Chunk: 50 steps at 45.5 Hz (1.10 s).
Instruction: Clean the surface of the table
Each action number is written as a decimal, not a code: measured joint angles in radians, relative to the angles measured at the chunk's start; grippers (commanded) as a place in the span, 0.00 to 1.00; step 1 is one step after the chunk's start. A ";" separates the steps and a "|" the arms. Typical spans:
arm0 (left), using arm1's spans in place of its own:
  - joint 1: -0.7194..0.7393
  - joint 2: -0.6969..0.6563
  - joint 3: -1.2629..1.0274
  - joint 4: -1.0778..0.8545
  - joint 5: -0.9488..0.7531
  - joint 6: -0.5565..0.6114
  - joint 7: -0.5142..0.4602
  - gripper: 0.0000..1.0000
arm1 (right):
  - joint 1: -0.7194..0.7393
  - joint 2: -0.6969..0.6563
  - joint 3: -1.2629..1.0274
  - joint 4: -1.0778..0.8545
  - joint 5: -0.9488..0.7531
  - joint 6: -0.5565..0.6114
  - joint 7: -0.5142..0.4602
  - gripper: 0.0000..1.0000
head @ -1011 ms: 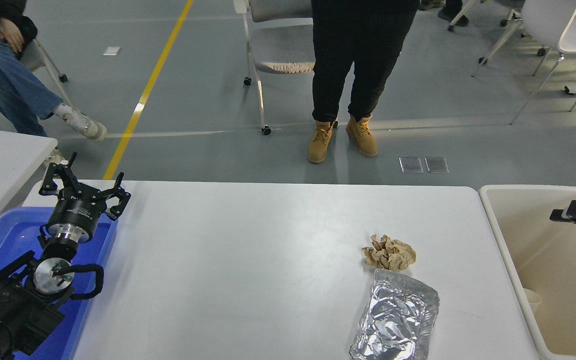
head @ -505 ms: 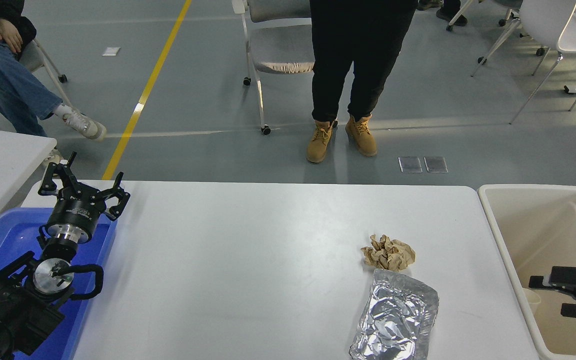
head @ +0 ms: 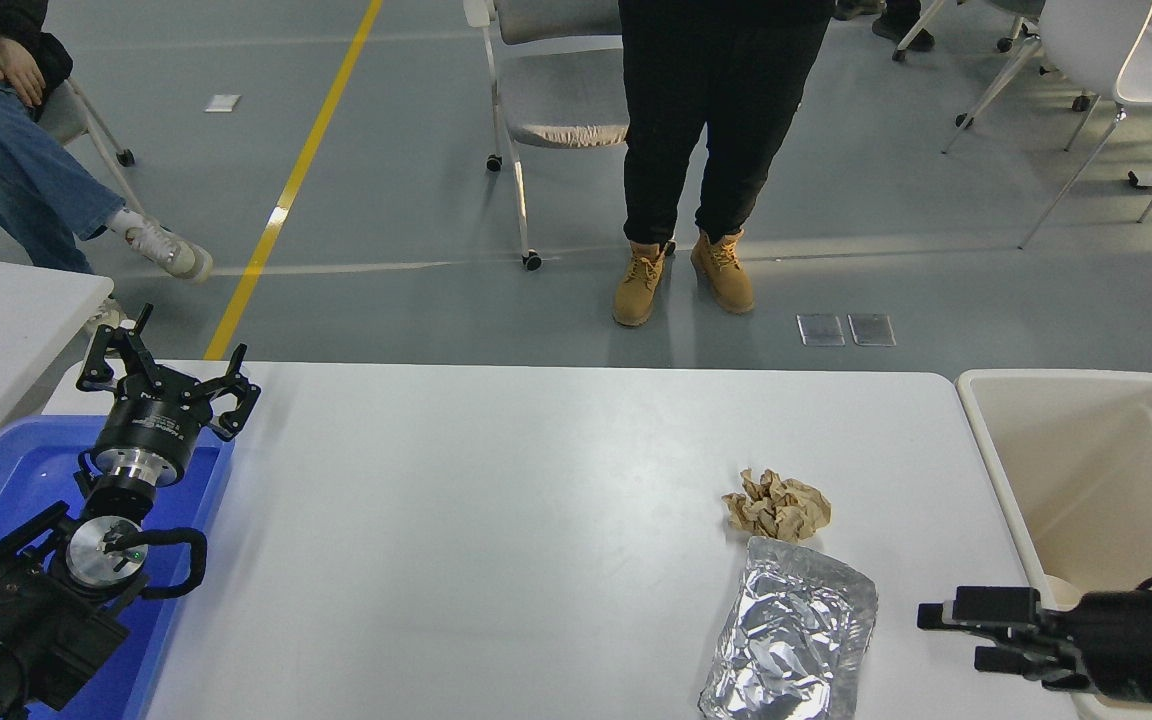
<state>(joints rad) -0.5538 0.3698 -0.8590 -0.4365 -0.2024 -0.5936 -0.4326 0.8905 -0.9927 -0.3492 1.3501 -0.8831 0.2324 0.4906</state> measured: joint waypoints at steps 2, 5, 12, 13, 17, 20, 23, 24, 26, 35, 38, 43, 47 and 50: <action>0.000 0.000 0.000 0.000 0.000 0.000 0.000 1.00 | -0.011 0.020 0.000 -0.002 0.000 -0.015 -0.005 0.97; 0.000 0.000 0.000 0.000 0.000 0.000 0.000 1.00 | -0.027 0.048 0.000 -0.007 -0.001 -0.039 -0.010 0.96; 0.000 0.000 0.000 0.000 0.000 0.000 0.000 1.00 | -0.058 0.099 -0.001 -0.023 -0.002 -0.090 -0.020 0.93; 0.000 0.000 0.000 0.000 0.000 0.000 0.000 1.00 | -0.061 0.105 -0.001 -0.027 -0.003 -0.096 -0.022 0.92; 0.000 0.000 0.000 0.000 0.000 0.000 0.000 1.00 | -0.073 0.129 -0.001 -0.042 -0.003 -0.119 -0.027 0.91; 0.000 0.000 0.000 0.000 0.000 0.000 0.000 1.00 | -0.080 0.141 -0.001 -0.052 -0.003 -0.132 -0.029 0.91; 0.000 0.000 0.000 0.000 0.000 0.000 0.000 1.00 | -0.086 0.153 -0.001 -0.063 -0.003 -0.145 -0.031 0.90; 0.000 0.000 0.000 0.000 0.000 0.000 0.000 1.00 | -0.088 0.158 -0.001 -0.068 -0.003 -0.151 -0.032 0.90; 0.000 0.000 0.000 0.000 0.000 0.000 0.000 1.00 | -0.091 0.165 -0.002 -0.075 -0.003 -0.157 -0.033 0.90; 0.000 0.000 0.000 0.000 0.000 0.000 0.000 1.00 | -0.116 0.203 -0.005 -0.113 0.000 -0.187 -0.035 0.90; 0.000 0.000 0.000 0.000 0.000 0.000 0.000 1.00 | -0.126 0.217 -0.006 -0.125 0.000 -0.197 -0.036 0.87; 0.000 0.000 0.000 0.000 0.000 0.000 0.000 1.00 | -0.141 0.240 -0.006 -0.146 0.000 -0.212 -0.036 0.87; 0.000 0.000 0.000 0.000 0.000 0.000 0.000 1.00 | -0.150 0.257 -0.007 -0.165 0.001 -0.219 -0.036 0.86; 0.000 0.000 0.000 0.000 0.000 0.000 0.000 1.00 | -0.156 0.267 -0.007 -0.178 0.001 -0.223 -0.036 0.86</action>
<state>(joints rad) -0.5538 0.3697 -0.8590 -0.4364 -0.2024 -0.5937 -0.4326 0.7347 -0.7257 -0.3567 1.1724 -0.8825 0.0089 0.4544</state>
